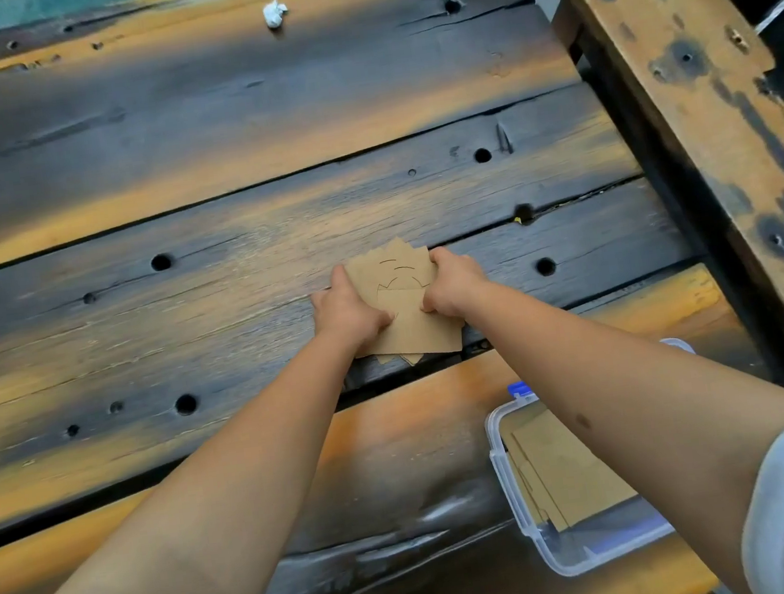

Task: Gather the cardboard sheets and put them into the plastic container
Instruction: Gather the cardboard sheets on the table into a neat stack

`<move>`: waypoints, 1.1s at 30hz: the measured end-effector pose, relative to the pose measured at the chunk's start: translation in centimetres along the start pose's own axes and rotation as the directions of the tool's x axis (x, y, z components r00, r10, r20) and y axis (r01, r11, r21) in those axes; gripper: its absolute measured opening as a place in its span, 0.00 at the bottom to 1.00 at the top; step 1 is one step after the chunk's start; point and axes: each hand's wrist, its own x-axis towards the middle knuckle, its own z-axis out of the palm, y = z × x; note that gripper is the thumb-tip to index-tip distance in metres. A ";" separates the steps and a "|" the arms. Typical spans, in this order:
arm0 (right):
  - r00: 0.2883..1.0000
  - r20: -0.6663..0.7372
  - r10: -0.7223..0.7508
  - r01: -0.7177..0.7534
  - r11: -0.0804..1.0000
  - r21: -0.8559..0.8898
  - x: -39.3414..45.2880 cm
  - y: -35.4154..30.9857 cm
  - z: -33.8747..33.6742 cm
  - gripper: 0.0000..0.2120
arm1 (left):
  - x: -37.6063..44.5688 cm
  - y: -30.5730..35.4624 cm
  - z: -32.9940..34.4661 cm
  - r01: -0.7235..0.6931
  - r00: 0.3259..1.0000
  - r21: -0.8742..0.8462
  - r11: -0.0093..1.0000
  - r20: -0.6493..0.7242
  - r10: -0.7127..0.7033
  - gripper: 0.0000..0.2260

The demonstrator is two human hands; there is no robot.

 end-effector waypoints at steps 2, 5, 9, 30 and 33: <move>1.000 0.002 -0.015 0.015 1.000 0.012 -0.2 0.3 0.1 0.32 | 0.1 -0.1 -0.1 -0.010 1.000 0.015 1.000 0.006 0.010 0.44; 0.998 0.024 -0.050 0.049 0.997 0.055 -0.5 0.7 0.1 0.30 | 0.0 -0.3 -0.3 -0.019 1.000 0.028 0.999 0.005 0.018 0.45; 0.998 0.054 -0.035 0.022 0.975 0.222 -0.8 1.1 -0.2 0.35 | -0.1 -0.6 -0.3 -0.061 0.998 -0.012 0.998 0.001 0.061 0.45; 0.926 0.020 -0.378 0.362 0.899 0.248 -11.1 1.0 2.4 0.28 | -8.3 -8.2 -3.1 -0.333 0.943 -0.279 0.901 -0.124 0.310 0.49; 0.886 0.037 -0.462 0.457 0.884 0.096 -14.5 0.7 3.7 0.29 | -11.8 -11.3 -5.1 -0.342 0.940 -0.315 0.885 -0.104 0.326 0.43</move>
